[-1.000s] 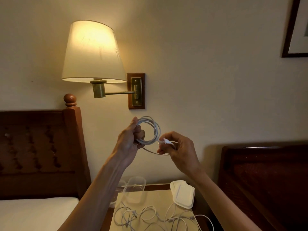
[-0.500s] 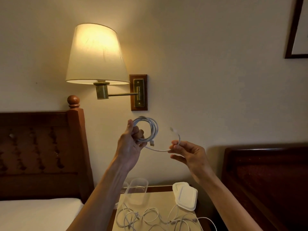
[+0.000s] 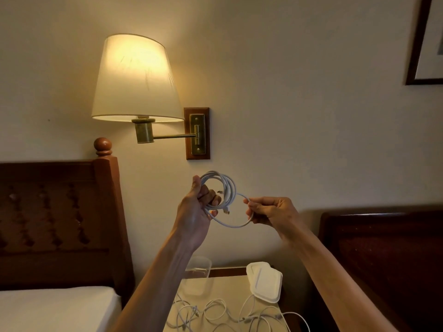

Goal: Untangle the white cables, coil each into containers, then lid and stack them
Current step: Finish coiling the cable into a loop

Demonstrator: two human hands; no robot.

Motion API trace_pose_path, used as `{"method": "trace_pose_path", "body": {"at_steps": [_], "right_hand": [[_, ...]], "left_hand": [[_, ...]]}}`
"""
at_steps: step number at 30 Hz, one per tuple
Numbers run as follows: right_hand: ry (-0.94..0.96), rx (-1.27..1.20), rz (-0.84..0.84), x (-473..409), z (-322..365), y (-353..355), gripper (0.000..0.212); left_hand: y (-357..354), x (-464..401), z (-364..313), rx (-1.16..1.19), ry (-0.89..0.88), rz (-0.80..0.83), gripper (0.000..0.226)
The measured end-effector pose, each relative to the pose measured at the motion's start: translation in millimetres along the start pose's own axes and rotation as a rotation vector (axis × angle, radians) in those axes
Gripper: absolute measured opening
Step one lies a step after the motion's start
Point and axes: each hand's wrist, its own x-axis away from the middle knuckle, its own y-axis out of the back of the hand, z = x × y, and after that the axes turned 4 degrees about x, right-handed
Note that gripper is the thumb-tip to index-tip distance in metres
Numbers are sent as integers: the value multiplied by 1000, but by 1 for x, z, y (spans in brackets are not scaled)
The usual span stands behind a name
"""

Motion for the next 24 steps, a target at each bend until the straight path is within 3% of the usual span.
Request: {"method": "trace_pose_path", "body": {"at_steps": [10, 15, 18, 22, 24], "right_hand": [[-62, -172, 112, -4, 15, -22, 27], [-152, -298, 264, -3, 21, -26, 38], [-197, -299, 309, -4, 26, -27, 48], [-163, -213, 275, -7, 27, -30, 37], [-147, -225, 261, -10, 26, -28, 37]], "left_hand": [[-2, 6, 22, -193, 71, -43, 38], [-7, 9, 18, -254, 58, -72, 39], [-5, 8, 22, -317, 49, -84, 25], [-6, 9, 21, -365, 13, -50, 52], [-7, 11, 19, -391, 20, -35, 51]]}}
